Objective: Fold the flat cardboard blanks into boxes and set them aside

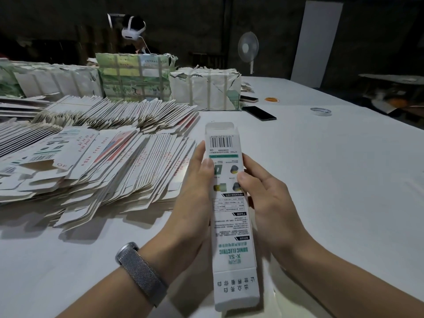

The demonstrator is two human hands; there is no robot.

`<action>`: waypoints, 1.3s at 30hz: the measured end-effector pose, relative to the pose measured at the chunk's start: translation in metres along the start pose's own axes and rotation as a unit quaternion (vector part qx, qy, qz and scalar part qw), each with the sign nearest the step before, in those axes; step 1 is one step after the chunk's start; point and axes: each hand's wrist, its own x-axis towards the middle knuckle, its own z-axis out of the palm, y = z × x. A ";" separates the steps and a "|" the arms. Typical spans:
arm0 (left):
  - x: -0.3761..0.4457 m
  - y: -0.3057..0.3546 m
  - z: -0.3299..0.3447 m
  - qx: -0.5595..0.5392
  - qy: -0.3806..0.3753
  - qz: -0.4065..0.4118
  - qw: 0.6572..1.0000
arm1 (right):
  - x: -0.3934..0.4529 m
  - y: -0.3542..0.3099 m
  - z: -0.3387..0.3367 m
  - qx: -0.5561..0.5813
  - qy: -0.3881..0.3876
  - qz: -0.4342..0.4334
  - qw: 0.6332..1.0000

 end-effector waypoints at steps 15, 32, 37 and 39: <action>0.002 -0.004 -0.006 -0.003 -0.053 0.015 0.998 | 0.007 -0.008 -0.011 0.037 -0.016 0.020 0.999; 0.004 -0.006 -0.010 -0.026 -0.109 -0.024 0.993 | 0.005 -0.012 -0.015 0.074 -0.021 0.030 0.997; 0.002 -0.007 -0.008 -0.020 -0.115 -0.029 0.993 | 0.005 -0.010 -0.013 0.067 0.003 0.027 0.997; 0.001 -0.007 -0.007 -0.017 -0.122 -0.031 0.992 | 0.006 -0.011 -0.013 0.067 0.022 0.019 0.997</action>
